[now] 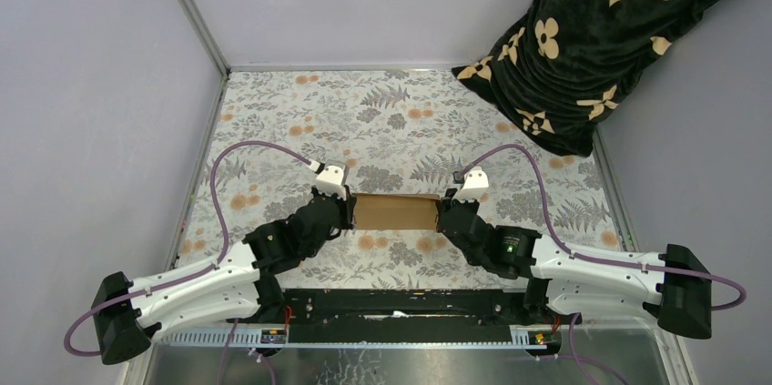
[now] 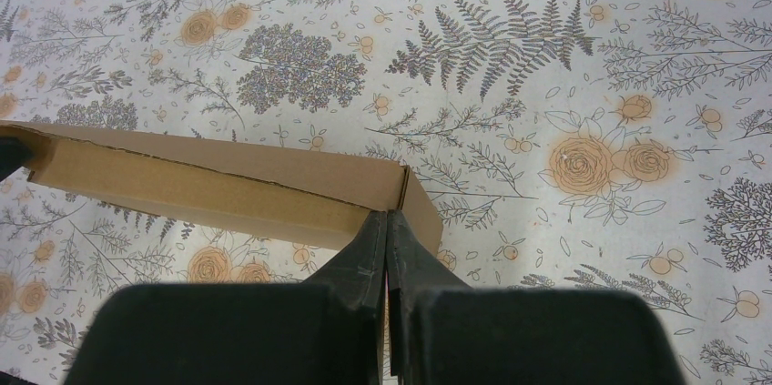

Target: Fold the paper box

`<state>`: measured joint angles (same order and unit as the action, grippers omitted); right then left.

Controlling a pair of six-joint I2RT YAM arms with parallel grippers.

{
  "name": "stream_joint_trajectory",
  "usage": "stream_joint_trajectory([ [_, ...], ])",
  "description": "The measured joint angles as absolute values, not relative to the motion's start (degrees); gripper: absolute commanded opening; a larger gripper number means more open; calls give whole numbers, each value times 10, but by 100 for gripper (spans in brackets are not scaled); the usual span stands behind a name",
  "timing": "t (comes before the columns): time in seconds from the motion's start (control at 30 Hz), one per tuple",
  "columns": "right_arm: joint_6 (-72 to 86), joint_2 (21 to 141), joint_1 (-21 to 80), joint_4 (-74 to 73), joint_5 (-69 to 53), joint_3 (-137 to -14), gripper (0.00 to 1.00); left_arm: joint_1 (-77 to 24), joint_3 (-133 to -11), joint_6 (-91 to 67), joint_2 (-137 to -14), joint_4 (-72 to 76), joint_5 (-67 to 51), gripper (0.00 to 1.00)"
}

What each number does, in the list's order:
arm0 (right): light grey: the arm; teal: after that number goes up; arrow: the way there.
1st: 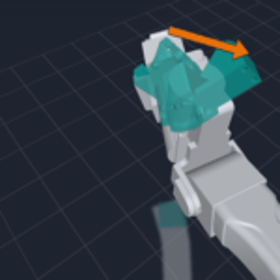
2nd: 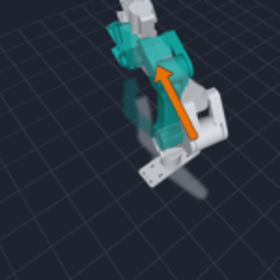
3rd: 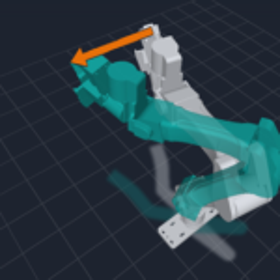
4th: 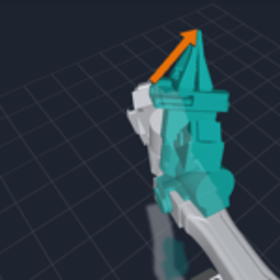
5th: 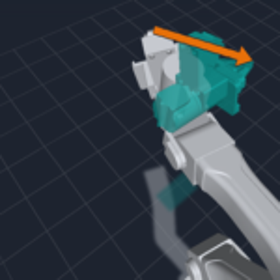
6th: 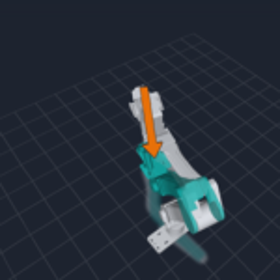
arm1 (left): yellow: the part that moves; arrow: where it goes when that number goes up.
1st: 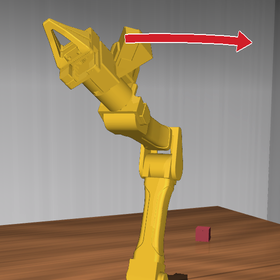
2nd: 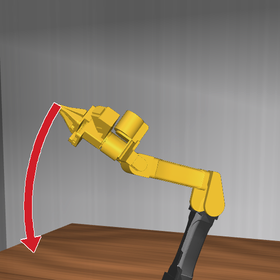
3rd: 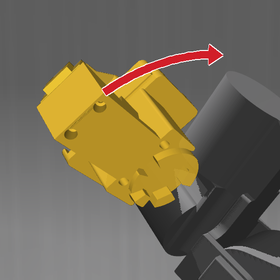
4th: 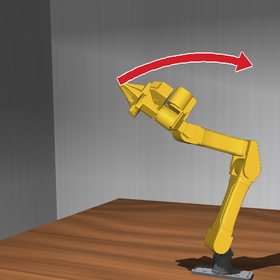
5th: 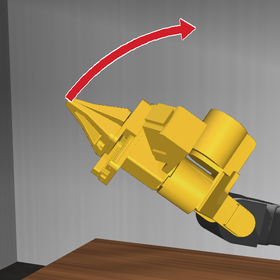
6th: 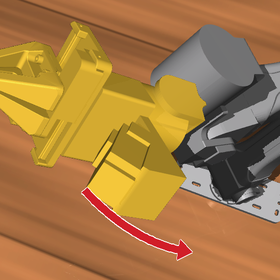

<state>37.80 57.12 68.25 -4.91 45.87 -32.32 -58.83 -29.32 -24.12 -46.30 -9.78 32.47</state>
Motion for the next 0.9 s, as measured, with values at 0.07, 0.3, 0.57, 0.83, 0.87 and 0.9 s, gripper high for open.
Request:
stream_joint_trajectory([
  [0.07,378,571,682,-49,459,-323,0,-588,-293,-241,-463,-98,325,16],
  [0.3,378,571,682,-47,458,-323,0,-588,-293,-244,-453,-107,325,16],
  [0.57,378,572,683,-44,458,-322,0,-589,-293,-246,-444,-112,325,16],
  [0.83,378,572,682,-39,458,-320,0,-589,-293,-248,-443,-113,326,17],
  [0.87,378,572,683,-39,458,-320,0,-589,-293,-248,-443,-114,326,18],
  [0.9,378,572,683,-39,458,-320,0,-589,-293,-249,-443,-114,326,18],
])
